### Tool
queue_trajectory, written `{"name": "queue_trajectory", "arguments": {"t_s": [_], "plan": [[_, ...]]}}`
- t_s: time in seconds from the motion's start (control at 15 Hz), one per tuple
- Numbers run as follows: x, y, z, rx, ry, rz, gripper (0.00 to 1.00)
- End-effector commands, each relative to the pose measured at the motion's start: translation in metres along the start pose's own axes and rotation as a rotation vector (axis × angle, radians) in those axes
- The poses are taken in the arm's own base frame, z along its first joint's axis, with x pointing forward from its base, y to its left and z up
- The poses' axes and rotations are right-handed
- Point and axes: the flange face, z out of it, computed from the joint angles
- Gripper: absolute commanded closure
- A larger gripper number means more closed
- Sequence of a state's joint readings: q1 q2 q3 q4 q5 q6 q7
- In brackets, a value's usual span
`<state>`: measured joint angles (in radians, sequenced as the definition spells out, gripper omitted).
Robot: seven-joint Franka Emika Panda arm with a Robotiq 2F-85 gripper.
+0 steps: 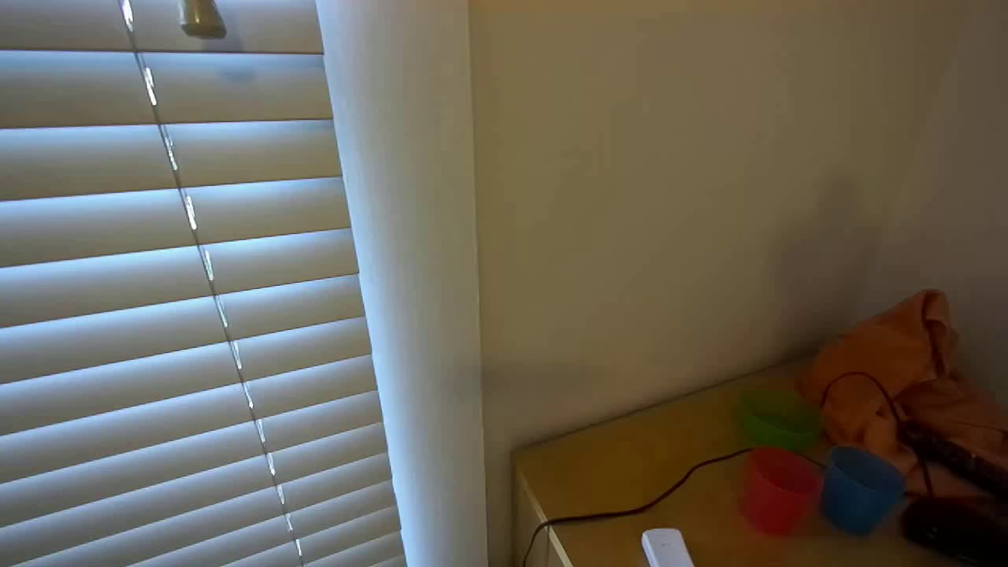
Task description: Bring the remote closer to the wall
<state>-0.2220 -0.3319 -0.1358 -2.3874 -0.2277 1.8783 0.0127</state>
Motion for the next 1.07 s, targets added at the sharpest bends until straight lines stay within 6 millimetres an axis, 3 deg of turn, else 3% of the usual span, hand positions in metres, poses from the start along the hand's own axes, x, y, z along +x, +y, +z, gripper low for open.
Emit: {"name": "queue_trajectory", "arguments": {"t_s": [0.0, 0.13, 0.2, 0.27, 0.67, 1.0], "plan": [[0.0, 0.0, 0.0, 0.0, -0.001, 0.0, 0.0], [0.0, 0.0, 0.0, 0.0, -0.001, 0.001, 0.0], [0.002, 0.001, -0.001, -0.037, 0.113, -0.038, 0.0], [0.017, 0.008, 0.007, -0.064, 0.147, -0.08, 0.0], [0.094, 0.036, 0.096, -0.076, 0.309, -0.399, 0.0], [0.117, 0.044, 0.179, -0.016, 0.192, -0.55, 0.0]]}}
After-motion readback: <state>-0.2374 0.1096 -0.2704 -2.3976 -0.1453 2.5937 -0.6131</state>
